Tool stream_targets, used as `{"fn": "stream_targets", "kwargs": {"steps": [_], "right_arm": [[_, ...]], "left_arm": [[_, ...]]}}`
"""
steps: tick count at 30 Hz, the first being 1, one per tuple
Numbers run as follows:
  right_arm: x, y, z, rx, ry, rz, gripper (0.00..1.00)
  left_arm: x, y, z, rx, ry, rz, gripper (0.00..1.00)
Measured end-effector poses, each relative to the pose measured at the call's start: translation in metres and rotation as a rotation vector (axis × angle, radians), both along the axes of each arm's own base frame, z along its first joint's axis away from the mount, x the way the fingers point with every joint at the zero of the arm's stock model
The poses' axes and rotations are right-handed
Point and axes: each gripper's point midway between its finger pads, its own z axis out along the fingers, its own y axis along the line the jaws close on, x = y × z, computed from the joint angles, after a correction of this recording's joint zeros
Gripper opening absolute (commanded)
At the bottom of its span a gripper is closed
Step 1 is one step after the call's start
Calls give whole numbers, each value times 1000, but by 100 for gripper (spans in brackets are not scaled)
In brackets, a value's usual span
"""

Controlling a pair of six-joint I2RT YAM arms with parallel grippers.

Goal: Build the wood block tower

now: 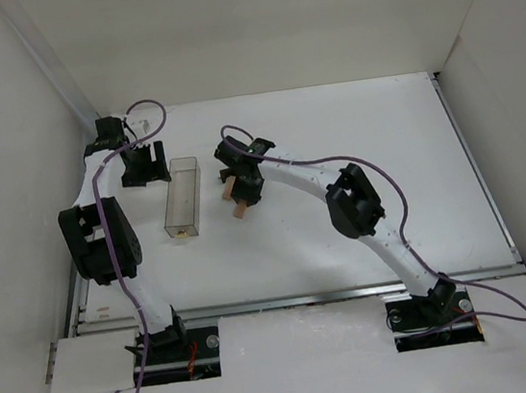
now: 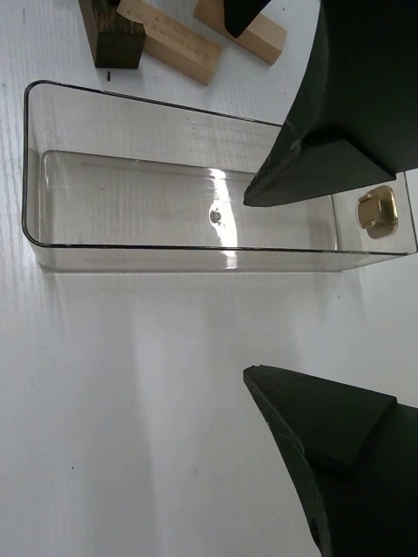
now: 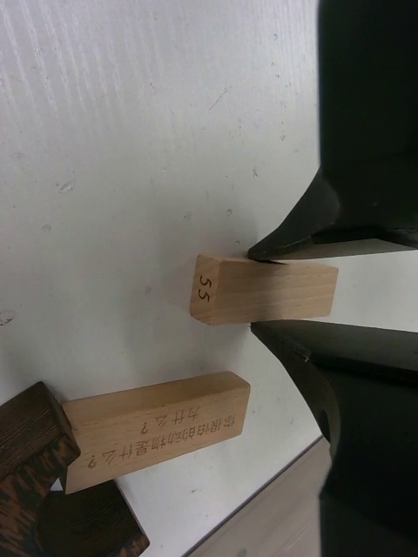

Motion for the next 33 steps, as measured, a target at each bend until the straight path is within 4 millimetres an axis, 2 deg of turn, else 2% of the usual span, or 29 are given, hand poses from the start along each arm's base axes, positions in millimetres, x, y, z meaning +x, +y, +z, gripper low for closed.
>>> {"fn": "stream_targets", "kwargs": {"steps": [5, 10, 13, 15, 18, 20, 22, 25, 29, 33], "right_arm": [[0, -2, 1, 14, -11, 40, 0], [8, -22, 9, -91, -161, 269, 0], [8, -36, 32, -114, -307, 487, 1], [1, -45, 63, -81, -429, 645, 1], [-5, -48, 125, 38, -705, 849, 1], [-10, -53, 164, 122, -913, 958, 1], [-13, -61, 190, 188, -1097, 1059, 1], [-11, -68, 200, 263, -1243, 1210, 1], [-22, -64, 191, 322, -1280, 1358, 1], [-38, -60, 196, 338, -1358, 1474, 1]], "left_arm": [[0, -2, 7, 2, -20, -25, 69], [-5, -11, 19, -16, -28, -98, 68], [2, -19, 43, -28, -75, -174, 67], [11, -30, 67, -33, -142, -252, 67], [15, -62, 106, -48, -257, -436, 64], [3, -97, 129, -79, -337, -602, 62], [-16, -134, 149, -106, -407, -774, 60], [-50, -184, 165, -115, -494, -1050, 60], [-92, -231, 163, -133, -547, -1359, 63], [-106, -241, 162, -128, -594, -1491, 63]]}}
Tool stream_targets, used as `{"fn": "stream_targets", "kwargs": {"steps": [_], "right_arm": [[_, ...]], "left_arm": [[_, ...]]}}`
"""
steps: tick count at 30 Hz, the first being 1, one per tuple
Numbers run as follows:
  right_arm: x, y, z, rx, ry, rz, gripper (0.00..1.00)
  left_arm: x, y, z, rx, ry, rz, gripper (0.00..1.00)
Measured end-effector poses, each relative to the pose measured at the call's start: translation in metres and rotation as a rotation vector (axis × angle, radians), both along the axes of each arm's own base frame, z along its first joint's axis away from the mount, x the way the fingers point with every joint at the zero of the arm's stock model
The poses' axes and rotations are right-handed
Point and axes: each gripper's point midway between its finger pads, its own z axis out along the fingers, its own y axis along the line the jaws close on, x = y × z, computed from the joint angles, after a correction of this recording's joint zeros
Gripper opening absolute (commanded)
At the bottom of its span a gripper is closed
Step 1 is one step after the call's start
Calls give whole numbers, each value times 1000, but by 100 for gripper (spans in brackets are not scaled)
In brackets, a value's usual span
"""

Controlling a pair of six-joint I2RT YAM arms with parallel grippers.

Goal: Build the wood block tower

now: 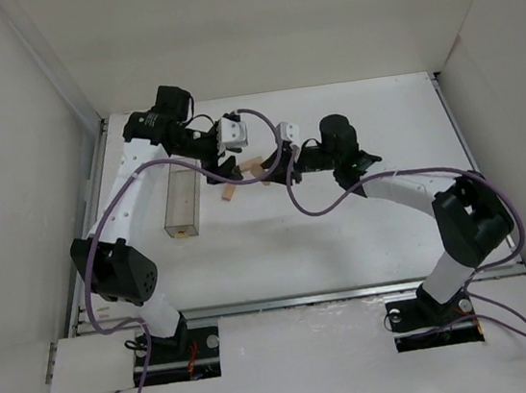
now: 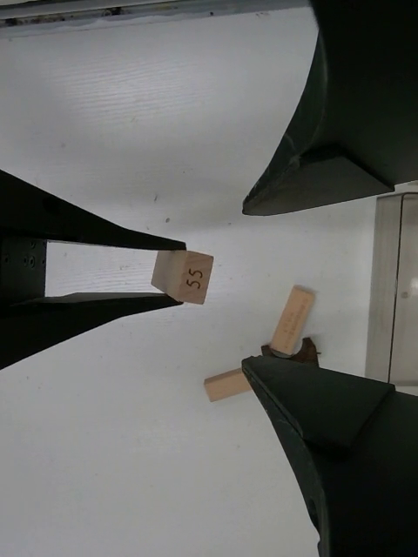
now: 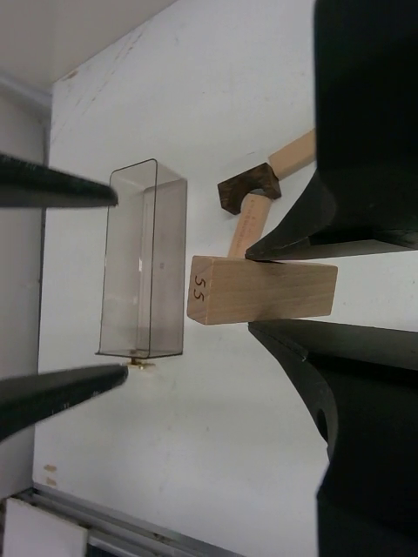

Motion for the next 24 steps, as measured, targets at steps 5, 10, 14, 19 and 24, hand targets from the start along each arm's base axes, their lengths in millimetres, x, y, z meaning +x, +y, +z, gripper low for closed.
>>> {"fn": "stream_targets", "kwargs": {"steps": [5, 10, 14, 19, 24], "right_arm": [[-14, -1, 4, 2, -72, 71, 1], [-17, -2, 3, 1, -106, 93, 1], [-18, -3, 0, -5, -106, 92, 1], [-15, -3, 2, -1, -116, 83, 1], [-14, -4, 2, 2, -120, 80, 1]], "left_arm": [[-3, -8, -7, 20, -54, -82, 64], [-7, -39, -20, 71, -62, -127, 52], [-11, -54, -25, 91, -56, -134, 47], [-5, -50, -27, 111, -48, -92, 46], [-4, -46, -30, 133, -59, -94, 50]]}}
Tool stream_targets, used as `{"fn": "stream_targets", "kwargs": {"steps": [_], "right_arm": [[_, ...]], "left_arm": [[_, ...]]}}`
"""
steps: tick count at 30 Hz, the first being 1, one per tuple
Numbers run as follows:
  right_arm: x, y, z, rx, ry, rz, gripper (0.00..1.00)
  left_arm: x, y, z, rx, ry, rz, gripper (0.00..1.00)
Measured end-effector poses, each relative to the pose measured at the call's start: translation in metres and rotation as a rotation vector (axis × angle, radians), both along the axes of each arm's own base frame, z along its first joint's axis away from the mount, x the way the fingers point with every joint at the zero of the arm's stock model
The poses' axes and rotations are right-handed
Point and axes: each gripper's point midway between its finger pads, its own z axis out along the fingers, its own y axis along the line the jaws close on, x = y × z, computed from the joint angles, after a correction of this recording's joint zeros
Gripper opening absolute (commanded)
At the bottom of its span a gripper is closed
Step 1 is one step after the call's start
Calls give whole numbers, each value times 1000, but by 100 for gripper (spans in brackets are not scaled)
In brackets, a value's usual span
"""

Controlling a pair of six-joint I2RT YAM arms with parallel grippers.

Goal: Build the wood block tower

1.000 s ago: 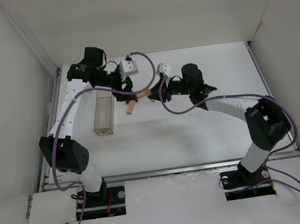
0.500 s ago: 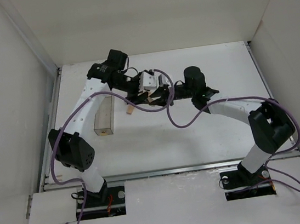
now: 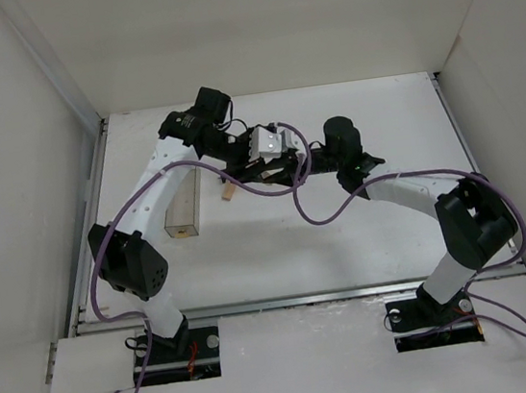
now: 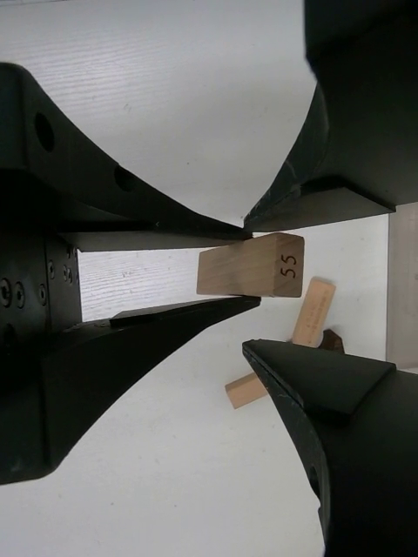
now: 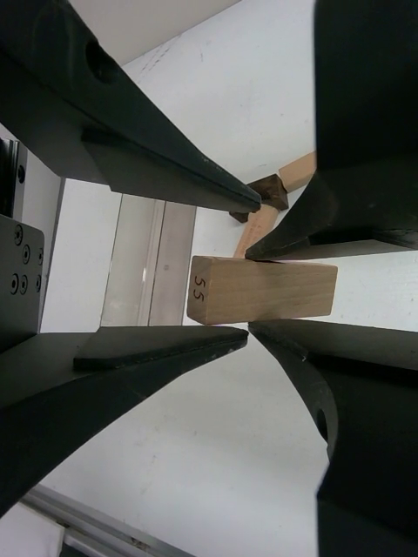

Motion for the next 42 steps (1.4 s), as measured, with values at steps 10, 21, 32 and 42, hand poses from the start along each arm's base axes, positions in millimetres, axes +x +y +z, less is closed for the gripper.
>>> {"fn": "stream_targets", "kwargs": {"steps": [10, 21, 32, 42], "right_arm": [[3, -2, 1, 4, -7, -9, 1], [6, -3, -3, -4, 39, -40, 100], [-12, -53, -26, -87, 115, -290, 100], [-43, -105, -41, -170, 130, -461, 100]], "left_arm": [[-2, 5, -3, 15, 19, 13, 26], [-1, 6, -6, 40, 46, 66, 3], [36, 20, -83, 218, 131, 340, 3], [27, -8, -152, 320, 124, 313, 3]]}}
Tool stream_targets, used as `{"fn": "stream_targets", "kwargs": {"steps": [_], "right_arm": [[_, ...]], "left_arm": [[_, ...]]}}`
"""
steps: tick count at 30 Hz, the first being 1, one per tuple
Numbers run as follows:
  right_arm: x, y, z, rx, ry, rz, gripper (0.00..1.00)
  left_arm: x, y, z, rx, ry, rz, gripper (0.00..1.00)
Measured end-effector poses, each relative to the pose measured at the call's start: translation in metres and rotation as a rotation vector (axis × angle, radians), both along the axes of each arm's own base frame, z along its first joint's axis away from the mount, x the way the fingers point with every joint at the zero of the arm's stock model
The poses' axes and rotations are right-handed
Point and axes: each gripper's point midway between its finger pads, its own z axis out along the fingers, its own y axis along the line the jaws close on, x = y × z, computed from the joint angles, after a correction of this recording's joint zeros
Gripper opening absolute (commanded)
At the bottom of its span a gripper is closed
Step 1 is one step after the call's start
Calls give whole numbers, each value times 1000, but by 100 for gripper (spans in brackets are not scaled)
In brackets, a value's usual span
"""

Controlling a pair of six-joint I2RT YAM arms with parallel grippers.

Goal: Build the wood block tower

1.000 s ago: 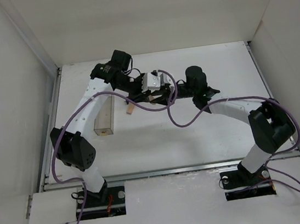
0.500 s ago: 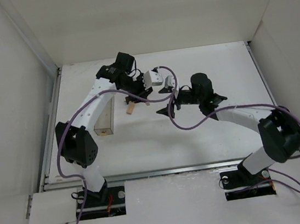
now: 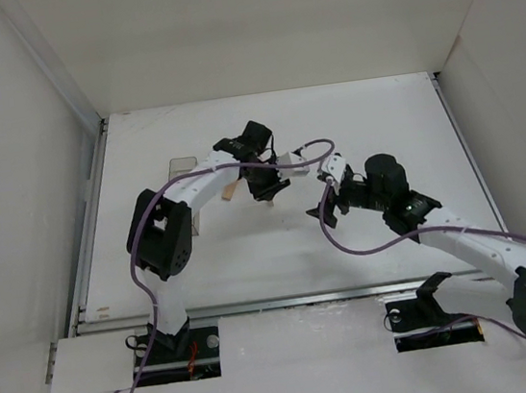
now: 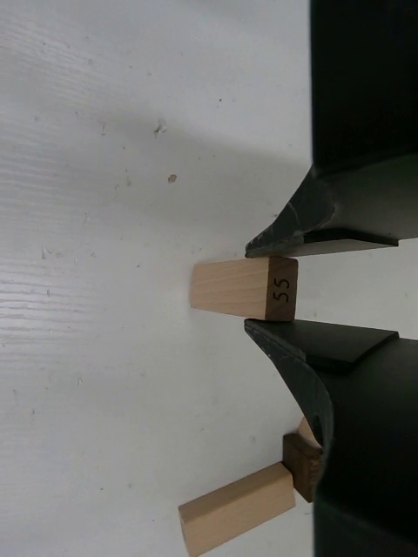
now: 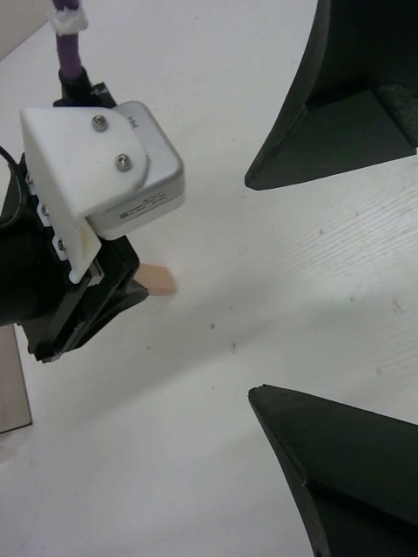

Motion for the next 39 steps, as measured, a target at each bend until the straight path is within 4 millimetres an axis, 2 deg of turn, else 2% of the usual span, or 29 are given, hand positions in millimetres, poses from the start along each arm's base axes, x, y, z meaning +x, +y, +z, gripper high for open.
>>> {"fn": "stream_targets", "kwargs": {"steps": [3, 7, 12, 14, 25, 31, 37, 39], "right_arm": [[-7, -10, -3, -22, 2, -23, 100], [-11, -17, 3, -34, -22, -40, 100], [-12, -22, 1, -53, -21, -54, 100], [-13, -23, -2, -61, -11, -56, 100], [-16, -27, -3, -69, -8, -60, 100], [-17, -28, 2, -63, -21, -68, 100], [-16, -30, 5, -61, -32, -78, 100], [-17, -30, 6, -60, -33, -78, 100]], "left_arm": [[2, -1, -10, -11, -16, 0, 5], [7, -3, -10, -44, -32, 6, 8], [8, -4, -11, -56, -45, 4, 25], [8, -5, -10, -59, -48, -5, 28], [7, -6, -11, -73, -65, -107, 25], [6, -2, -11, -84, -66, -167, 28], [-3, 9, -17, -56, -22, -188, 49], [-5, 12, -18, -51, -11, -189, 66]]}}
